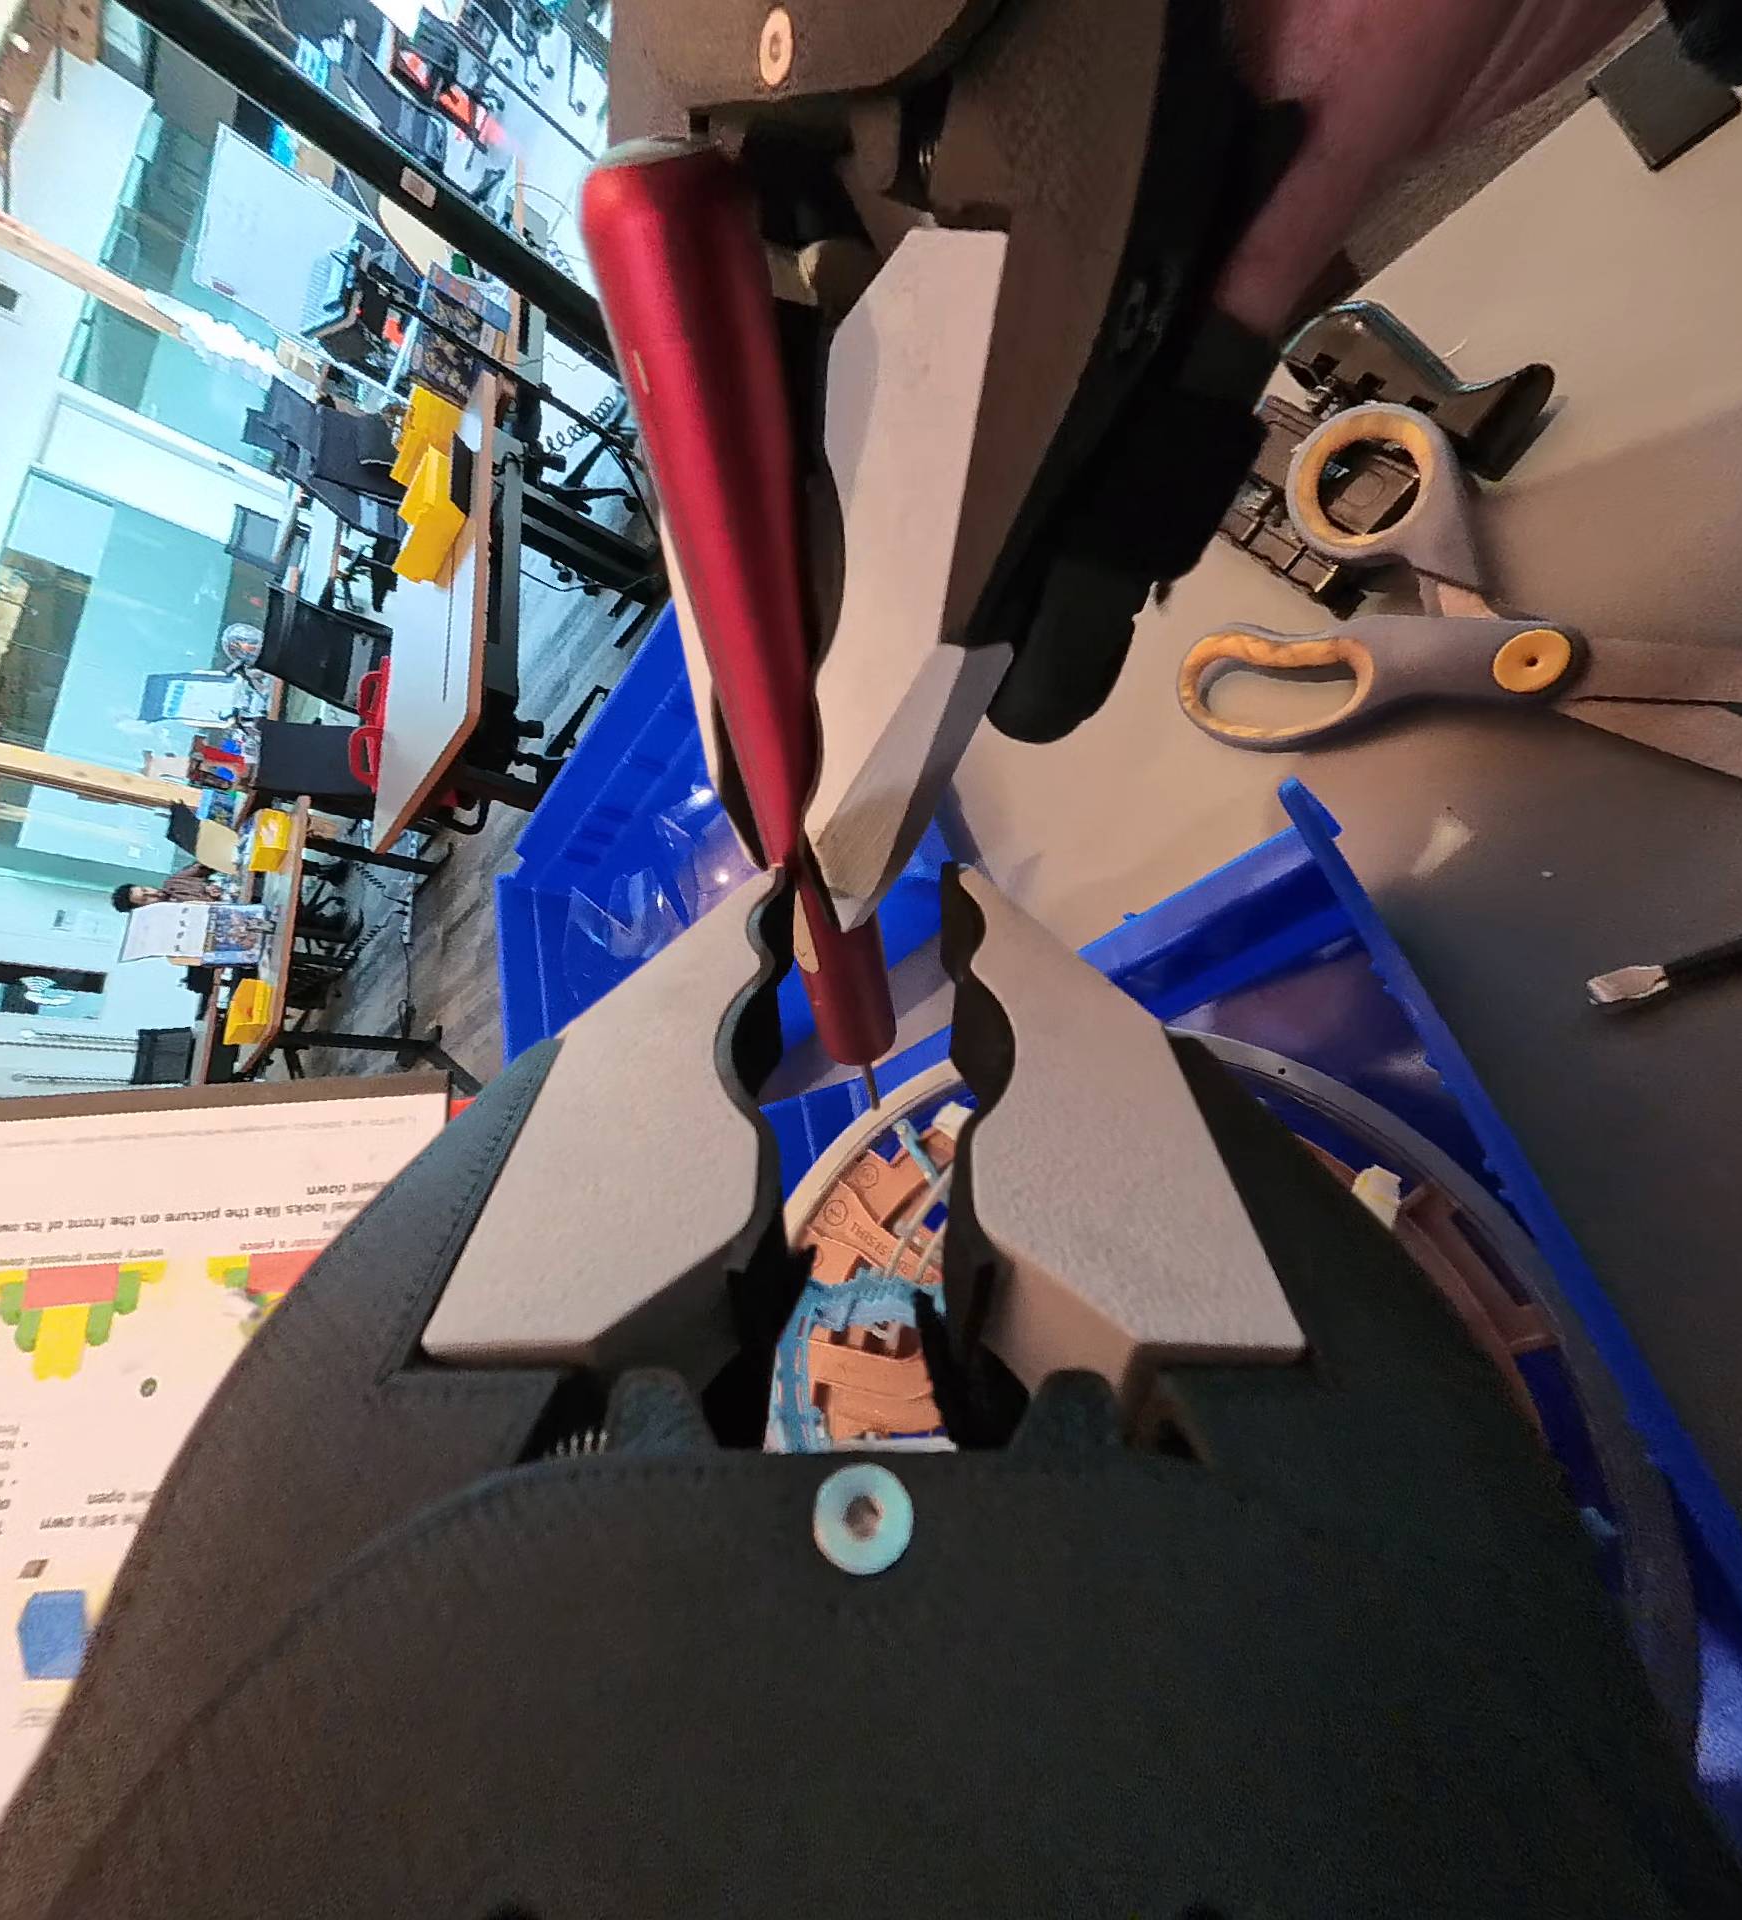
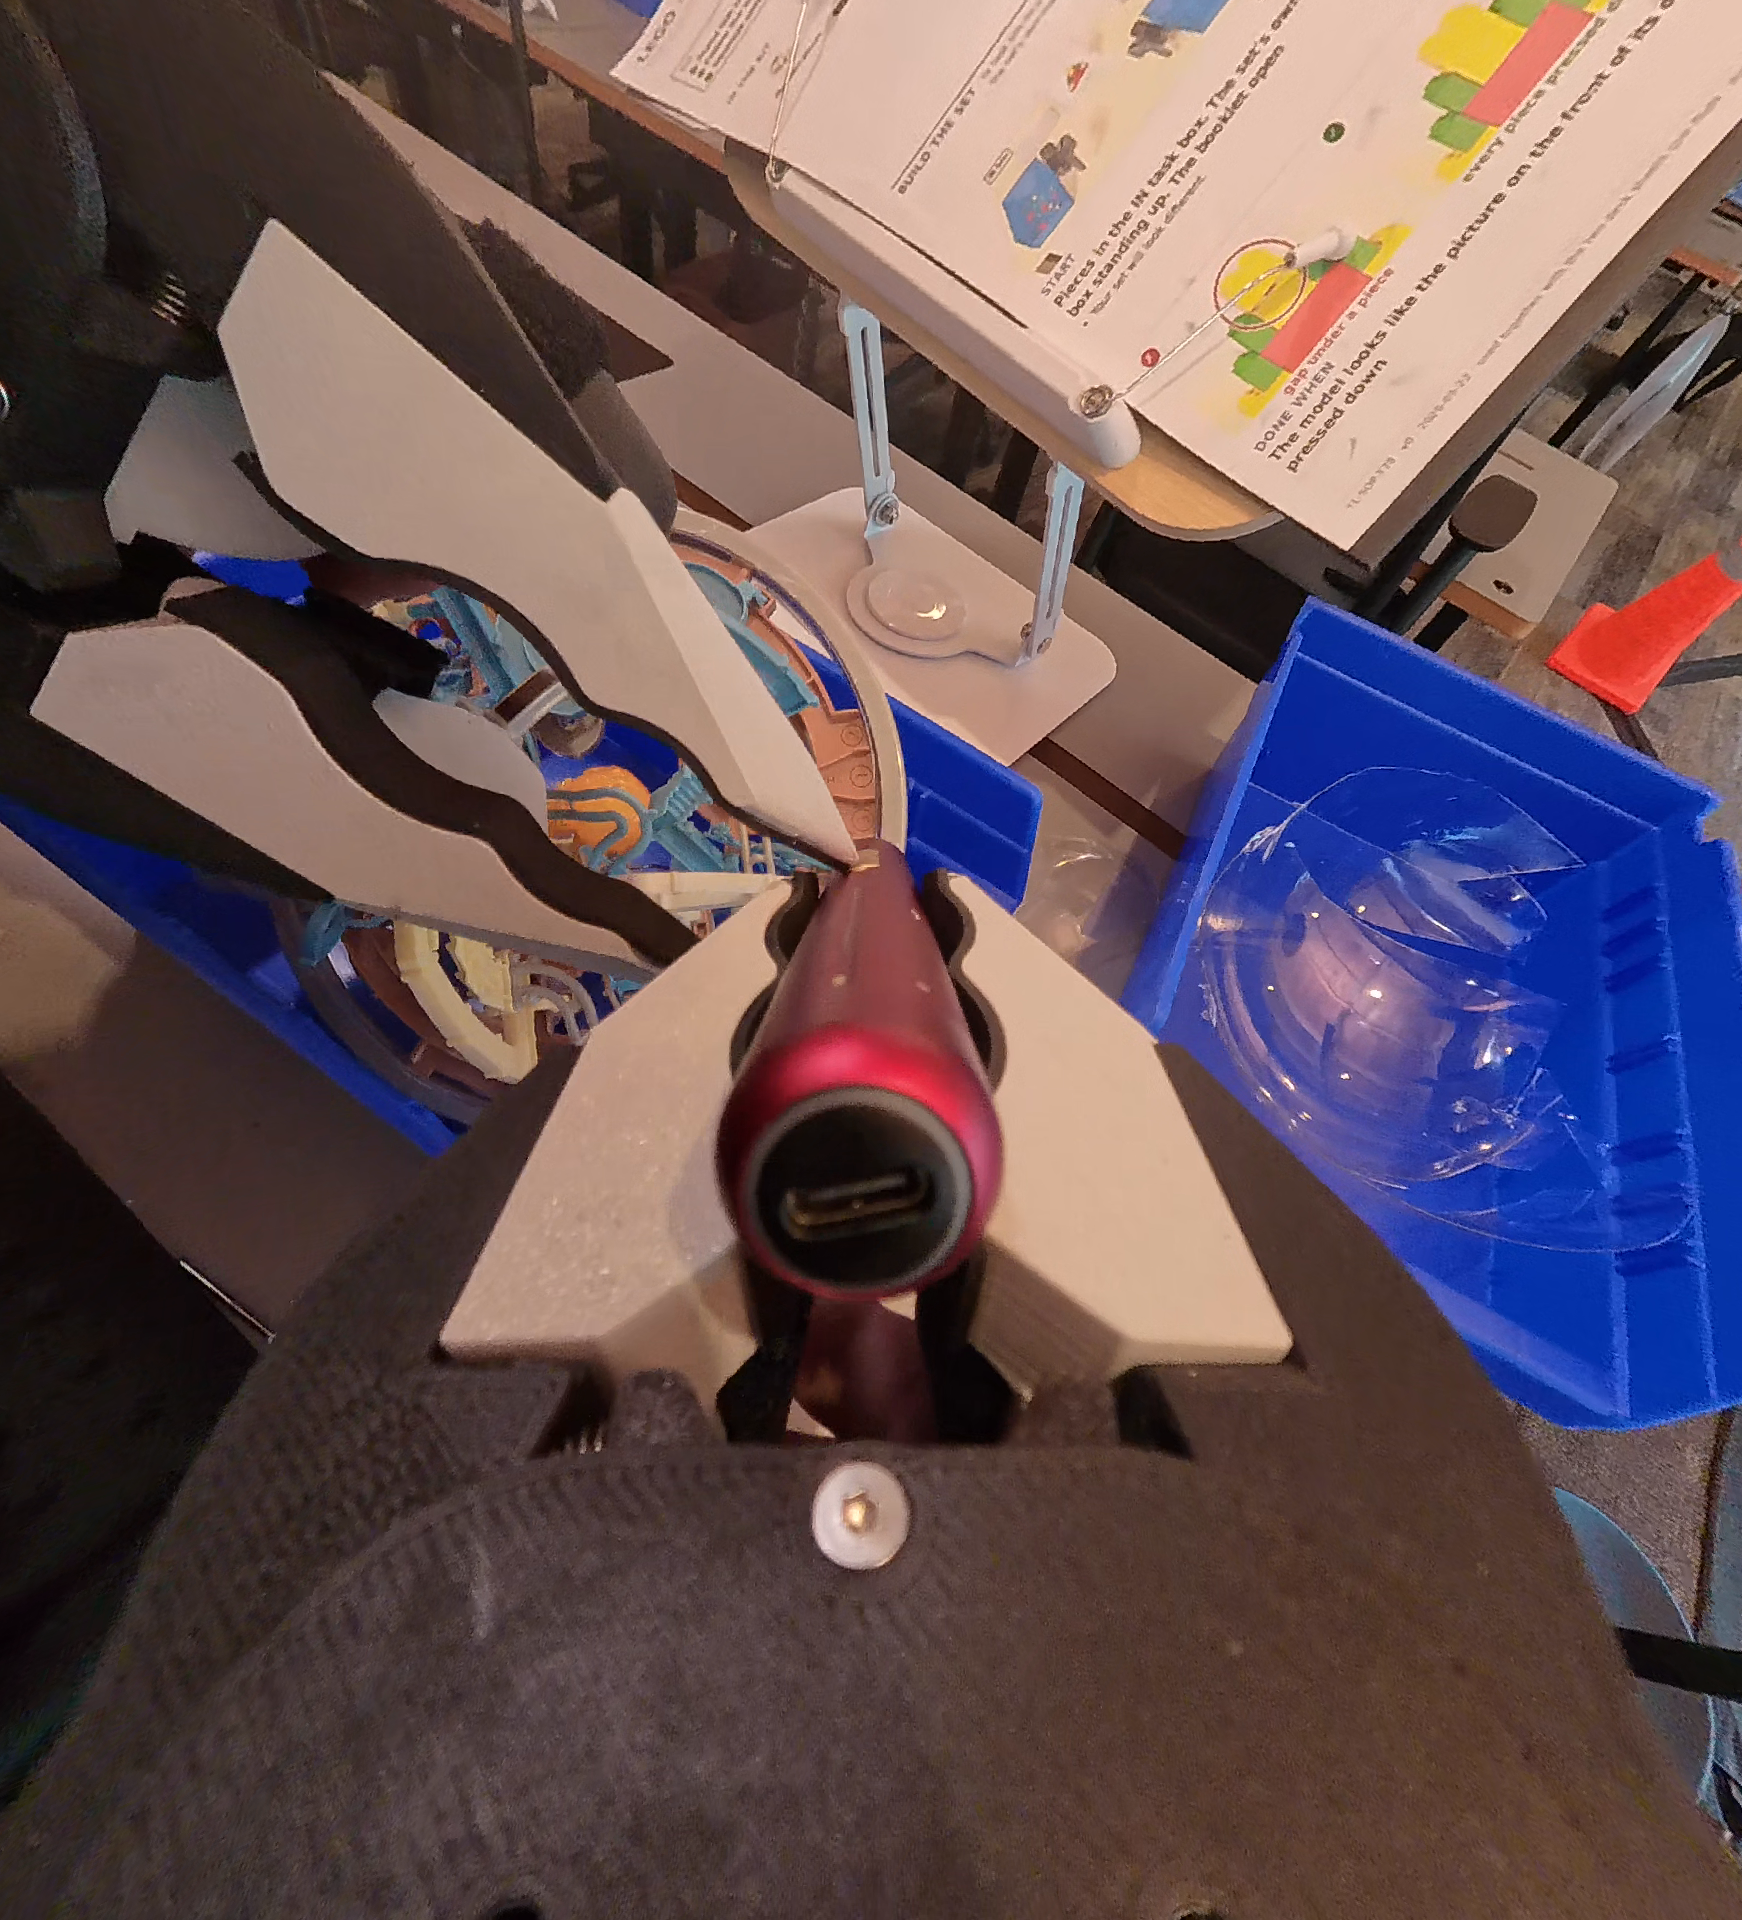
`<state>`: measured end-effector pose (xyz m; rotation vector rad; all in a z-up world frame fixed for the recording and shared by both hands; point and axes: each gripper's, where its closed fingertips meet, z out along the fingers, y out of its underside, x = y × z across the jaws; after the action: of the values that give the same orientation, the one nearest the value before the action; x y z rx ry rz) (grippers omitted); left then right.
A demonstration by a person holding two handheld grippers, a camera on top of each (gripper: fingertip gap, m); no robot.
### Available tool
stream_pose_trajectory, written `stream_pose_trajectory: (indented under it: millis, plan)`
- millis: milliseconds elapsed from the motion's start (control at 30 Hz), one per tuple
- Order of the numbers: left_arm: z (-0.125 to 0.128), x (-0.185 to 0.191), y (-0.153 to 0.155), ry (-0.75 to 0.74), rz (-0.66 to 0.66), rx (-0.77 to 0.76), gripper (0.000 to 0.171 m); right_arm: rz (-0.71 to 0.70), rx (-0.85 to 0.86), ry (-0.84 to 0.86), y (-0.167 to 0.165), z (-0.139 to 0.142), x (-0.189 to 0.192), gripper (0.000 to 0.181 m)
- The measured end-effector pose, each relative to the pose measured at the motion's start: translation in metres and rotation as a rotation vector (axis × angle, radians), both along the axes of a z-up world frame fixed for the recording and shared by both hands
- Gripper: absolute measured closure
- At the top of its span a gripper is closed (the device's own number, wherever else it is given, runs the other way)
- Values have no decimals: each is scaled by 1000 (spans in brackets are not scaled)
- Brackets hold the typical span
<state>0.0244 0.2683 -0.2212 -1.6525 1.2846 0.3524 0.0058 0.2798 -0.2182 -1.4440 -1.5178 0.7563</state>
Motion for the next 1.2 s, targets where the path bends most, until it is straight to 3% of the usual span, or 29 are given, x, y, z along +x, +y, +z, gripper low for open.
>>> stream_pose_trajectory:
  millis: [1067,1200]
  plan:
    - [-13,-13,-3,-74,36,-88,144,10,46,-65,-1,-13,-15,161]
    - [-16,-16,0,-116,57,-143,131,16,48,-78,0,-14,-18,161]
